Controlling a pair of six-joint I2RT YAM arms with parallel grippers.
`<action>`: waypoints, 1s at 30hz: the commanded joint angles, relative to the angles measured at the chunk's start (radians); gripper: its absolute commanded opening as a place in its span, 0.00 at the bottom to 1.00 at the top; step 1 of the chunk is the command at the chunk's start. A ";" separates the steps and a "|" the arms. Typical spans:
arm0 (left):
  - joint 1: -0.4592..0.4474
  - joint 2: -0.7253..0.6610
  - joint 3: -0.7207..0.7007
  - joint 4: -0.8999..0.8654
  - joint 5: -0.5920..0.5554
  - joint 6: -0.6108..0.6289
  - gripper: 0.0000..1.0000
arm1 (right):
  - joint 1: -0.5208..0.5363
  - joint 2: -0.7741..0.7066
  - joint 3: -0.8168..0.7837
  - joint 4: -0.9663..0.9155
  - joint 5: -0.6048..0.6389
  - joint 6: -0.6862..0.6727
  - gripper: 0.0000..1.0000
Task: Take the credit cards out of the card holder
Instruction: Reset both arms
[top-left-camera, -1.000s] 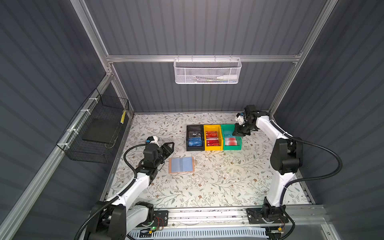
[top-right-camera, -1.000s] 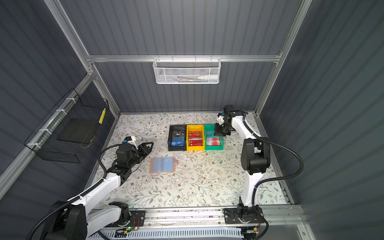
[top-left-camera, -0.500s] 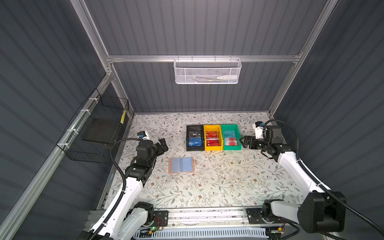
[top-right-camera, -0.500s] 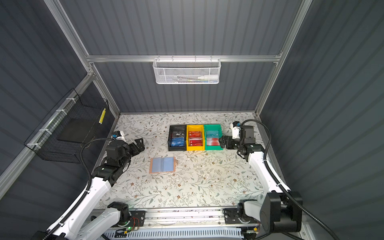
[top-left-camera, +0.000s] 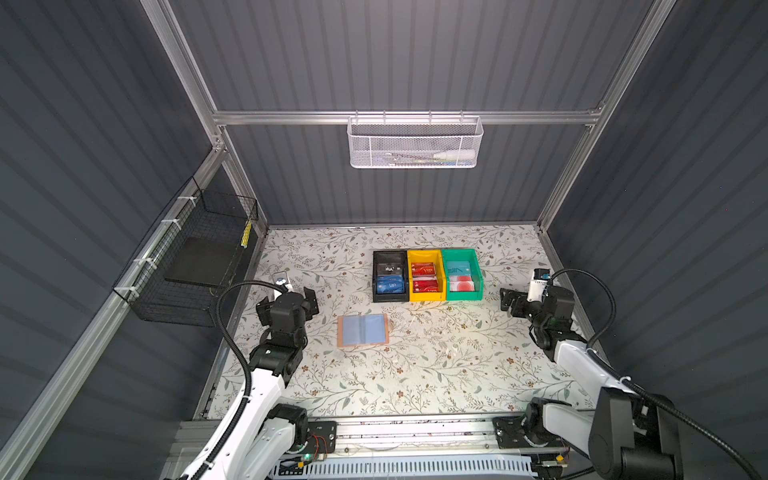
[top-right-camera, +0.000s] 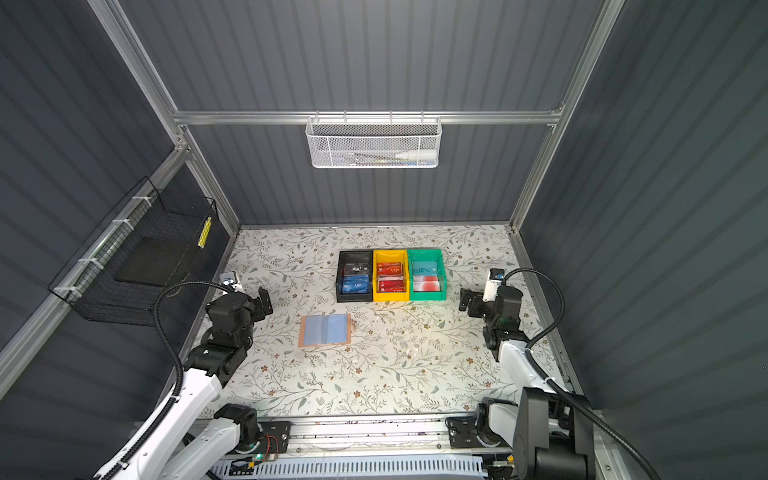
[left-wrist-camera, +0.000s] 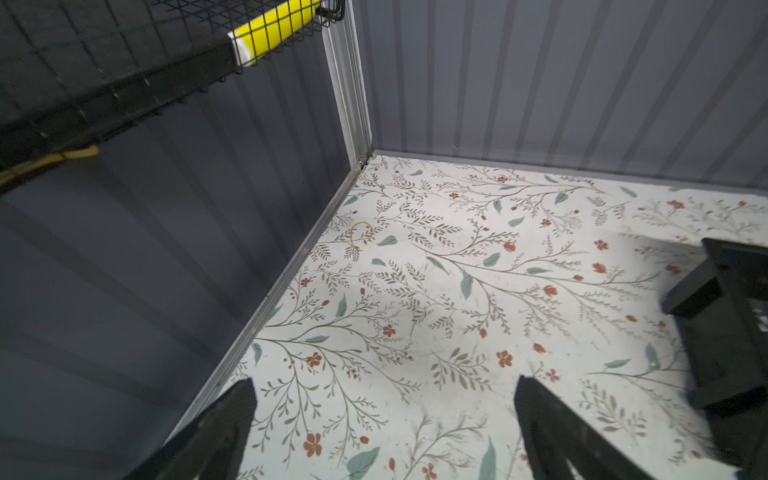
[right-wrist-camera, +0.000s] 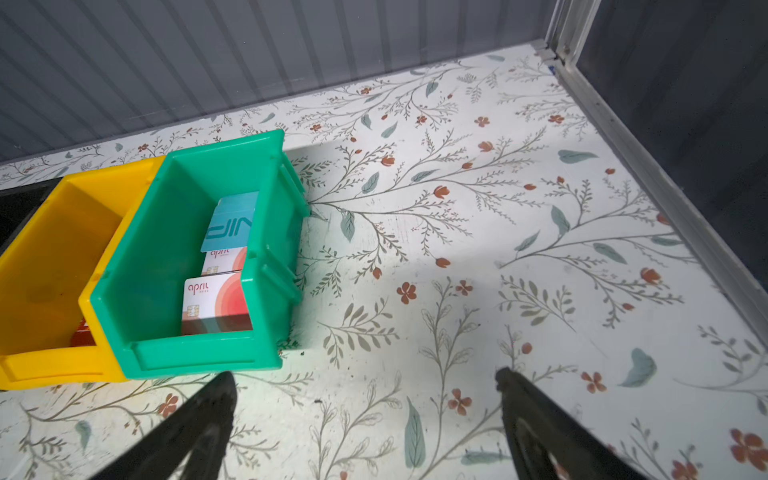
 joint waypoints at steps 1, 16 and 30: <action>0.011 -0.017 -0.081 0.181 -0.030 0.125 1.00 | -0.004 0.069 -0.038 0.339 -0.052 -0.005 0.99; 0.064 0.372 -0.311 0.819 0.251 0.084 1.00 | 0.008 0.282 -0.111 0.648 -0.102 -0.043 0.99; 0.107 0.917 -0.133 1.147 0.324 0.126 1.00 | 0.014 0.289 -0.128 0.692 -0.095 -0.046 0.99</action>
